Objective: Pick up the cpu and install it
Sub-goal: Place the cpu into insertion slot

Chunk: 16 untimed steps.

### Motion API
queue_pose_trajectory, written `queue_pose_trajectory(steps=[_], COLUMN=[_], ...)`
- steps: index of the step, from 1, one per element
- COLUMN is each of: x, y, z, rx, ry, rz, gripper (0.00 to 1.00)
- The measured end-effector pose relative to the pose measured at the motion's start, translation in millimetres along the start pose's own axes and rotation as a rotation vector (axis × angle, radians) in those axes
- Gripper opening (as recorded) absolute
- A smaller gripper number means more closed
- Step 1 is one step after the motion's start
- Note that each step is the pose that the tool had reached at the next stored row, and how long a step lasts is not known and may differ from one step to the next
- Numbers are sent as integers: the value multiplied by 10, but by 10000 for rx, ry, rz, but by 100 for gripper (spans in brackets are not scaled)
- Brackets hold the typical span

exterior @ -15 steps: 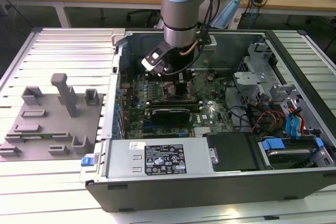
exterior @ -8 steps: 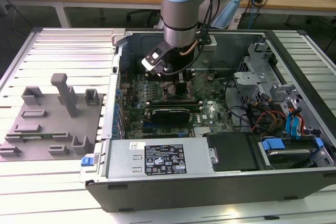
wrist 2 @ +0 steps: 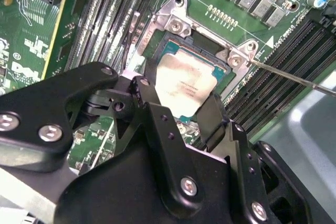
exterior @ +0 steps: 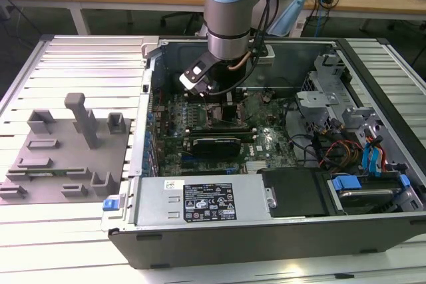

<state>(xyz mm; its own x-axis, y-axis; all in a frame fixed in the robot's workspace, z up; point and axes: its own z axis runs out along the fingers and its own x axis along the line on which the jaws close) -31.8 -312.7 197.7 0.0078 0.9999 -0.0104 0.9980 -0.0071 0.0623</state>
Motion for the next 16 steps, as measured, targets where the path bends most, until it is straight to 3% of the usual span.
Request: queue_pose_trajectory(steps=[3,16], x=[0,0], y=[2,-6], z=[-27,-21], rx=[-2,0], ry=[2,-3], rz=[21,22], gripper=[54,54])
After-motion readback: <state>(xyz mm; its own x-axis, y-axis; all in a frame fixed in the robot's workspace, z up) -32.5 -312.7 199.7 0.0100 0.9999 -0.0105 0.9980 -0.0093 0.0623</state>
